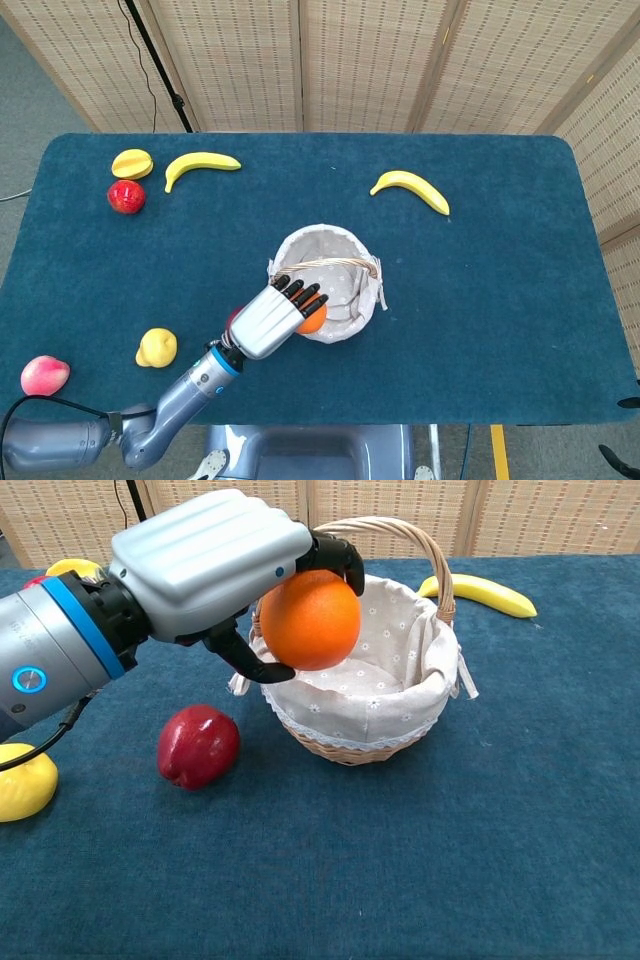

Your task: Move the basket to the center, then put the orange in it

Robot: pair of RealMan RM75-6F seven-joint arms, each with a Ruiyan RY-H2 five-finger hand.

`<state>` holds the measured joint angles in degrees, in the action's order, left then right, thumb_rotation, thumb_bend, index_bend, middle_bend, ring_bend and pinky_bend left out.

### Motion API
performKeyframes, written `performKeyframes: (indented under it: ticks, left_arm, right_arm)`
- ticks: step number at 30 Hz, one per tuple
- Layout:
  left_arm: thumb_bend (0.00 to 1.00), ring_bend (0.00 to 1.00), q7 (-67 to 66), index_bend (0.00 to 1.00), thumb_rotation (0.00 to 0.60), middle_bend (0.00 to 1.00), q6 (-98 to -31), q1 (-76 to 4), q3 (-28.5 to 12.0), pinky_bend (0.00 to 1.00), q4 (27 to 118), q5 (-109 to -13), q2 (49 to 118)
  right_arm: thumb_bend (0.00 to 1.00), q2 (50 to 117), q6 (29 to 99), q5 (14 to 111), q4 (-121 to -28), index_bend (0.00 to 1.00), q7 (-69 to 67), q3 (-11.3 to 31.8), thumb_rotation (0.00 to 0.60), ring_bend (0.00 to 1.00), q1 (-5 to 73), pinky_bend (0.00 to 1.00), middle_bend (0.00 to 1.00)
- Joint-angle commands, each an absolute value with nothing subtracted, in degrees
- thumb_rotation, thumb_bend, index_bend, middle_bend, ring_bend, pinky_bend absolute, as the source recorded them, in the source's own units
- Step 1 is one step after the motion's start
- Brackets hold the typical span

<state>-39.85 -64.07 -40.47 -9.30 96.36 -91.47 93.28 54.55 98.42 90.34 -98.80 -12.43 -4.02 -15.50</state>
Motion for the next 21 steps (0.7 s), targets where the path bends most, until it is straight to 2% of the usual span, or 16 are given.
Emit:
performKeyframes:
  ticks: [1, 4, 7, 14, 21]
  left_arm:
    - [0.23, 0.12, -40.2, 0.24, 0.600, 0.16, -63.6, -40.5, -8.8, 0.18, 96.8, -91.1, 92.5]
    - [0.16, 0.02, -40.6, 0.14, 0.600, 0.04, -63.1, -40.5, -8.6, 0.07, 97.5, -90.5, 91.7]
    - [0.11, 0.00, -40.8, 0.10, 0.600, 0.00, -62.5, -40.8, -8.5, 0.05, 98.4, -89.8, 91.0]
    - [0.09, 0.00, -41.4, 0.08, 0.600, 0.00, -62.5, -40.9, -8.1, 0.05, 99.7, -89.4, 90.3]
    - [0.09, 0.00, -42.8, 0.08, 0.600, 0.00, -67.6, -37.3, -6.0, 0.05, 104.4, -90.8, 85.7]
  right_arm:
    - [0.00, 54.6, 98.4, 90.3, -98.7, 0.38, -12.5, -4.0, 0.600, 0.16, -15.5, 0.14, 0.20]
    - [0.00, 54.7, 98.2, 90.4, -98.7, 0.38, -12.6, -4.0, 0.600, 0.16, -15.5, 0.14, 0.21]
    - [0.00, 54.8, 98.0, 90.5, -98.8, 0.38, -12.4, -4.0, 0.600, 0.16, -15.4, 0.14, 0.21]
    - [0.00, 54.7, 97.8, 90.4, -99.0, 0.38, -12.3, -3.9, 0.600, 0.16, -15.3, 0.14, 0.21]
    - [0.00, 54.6, 97.2, 90.4, -98.8, 0.38, -12.6, -3.6, 0.600, 0.16, -14.8, 0.14, 0.21]
